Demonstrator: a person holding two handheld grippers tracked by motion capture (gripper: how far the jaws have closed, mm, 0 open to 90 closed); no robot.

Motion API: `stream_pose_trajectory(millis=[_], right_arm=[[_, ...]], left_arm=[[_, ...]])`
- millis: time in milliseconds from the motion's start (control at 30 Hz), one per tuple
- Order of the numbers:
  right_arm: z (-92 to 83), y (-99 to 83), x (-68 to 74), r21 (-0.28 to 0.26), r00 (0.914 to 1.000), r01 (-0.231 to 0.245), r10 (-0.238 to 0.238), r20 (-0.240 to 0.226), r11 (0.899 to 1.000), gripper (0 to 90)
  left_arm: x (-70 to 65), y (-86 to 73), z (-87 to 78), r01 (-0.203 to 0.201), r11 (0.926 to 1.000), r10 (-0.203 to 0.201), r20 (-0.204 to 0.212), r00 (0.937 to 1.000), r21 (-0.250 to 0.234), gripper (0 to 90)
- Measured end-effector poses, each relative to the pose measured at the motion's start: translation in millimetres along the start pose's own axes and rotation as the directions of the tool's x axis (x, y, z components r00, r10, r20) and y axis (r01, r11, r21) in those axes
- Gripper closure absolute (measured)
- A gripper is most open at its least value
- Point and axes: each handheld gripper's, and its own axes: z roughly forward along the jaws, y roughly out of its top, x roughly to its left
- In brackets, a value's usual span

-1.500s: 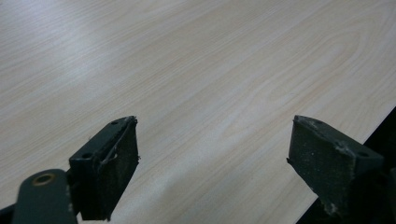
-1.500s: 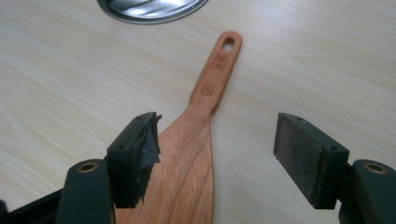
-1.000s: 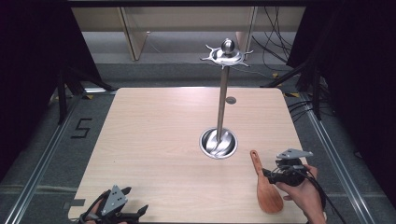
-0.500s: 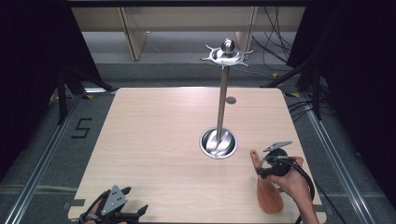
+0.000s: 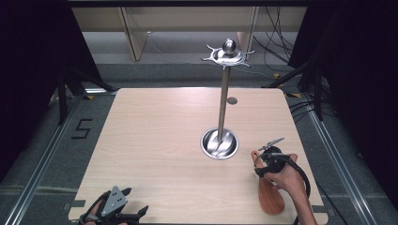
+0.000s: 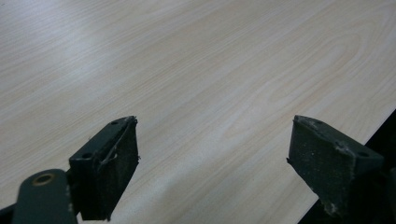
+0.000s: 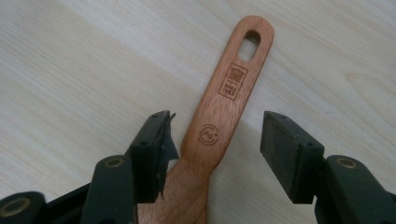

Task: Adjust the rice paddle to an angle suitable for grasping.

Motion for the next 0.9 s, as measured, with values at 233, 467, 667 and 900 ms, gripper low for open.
stream_pose_trajectory(millis=[233, 467, 667, 900], right_arm=[[4.5, 5.4, 0.0, 0.045, 0.9998, -0.015, 0.015, -0.013, 0.999, 49.2], [9.2, 9.5, 1.8, 0.096, 0.9988, -0.028, 0.032, -0.036, 0.995, 54.6], [11.3, 14.1, -1.0, 0.140, 0.9983, -0.007, 0.015, -0.057, 0.990, 57.9], [13.3, 23.2, -3.7, 0.199, 0.9977, 0.025, -0.013, -0.066, 0.980, 65.3]], left_arm=[[-0.4, 0.8, -0.7, 0.004, 0.9999, -0.004, 0.025, 0.9997, 0.013, 15.4], [-0.9, 0.4, 0.5, 0.008, 1.0000, -0.008, 0.007, 0.9999, -0.006, 15.4], [0.5, 1.5, -0.9, -0.017, 0.9998, 0.017, 0.016, 0.9997, 0.006, 15.4], [-0.7, 0.7, 0.0, 0.006, 1.0000, -0.006, 0.015, 0.9999, 0.002, 15.4]])
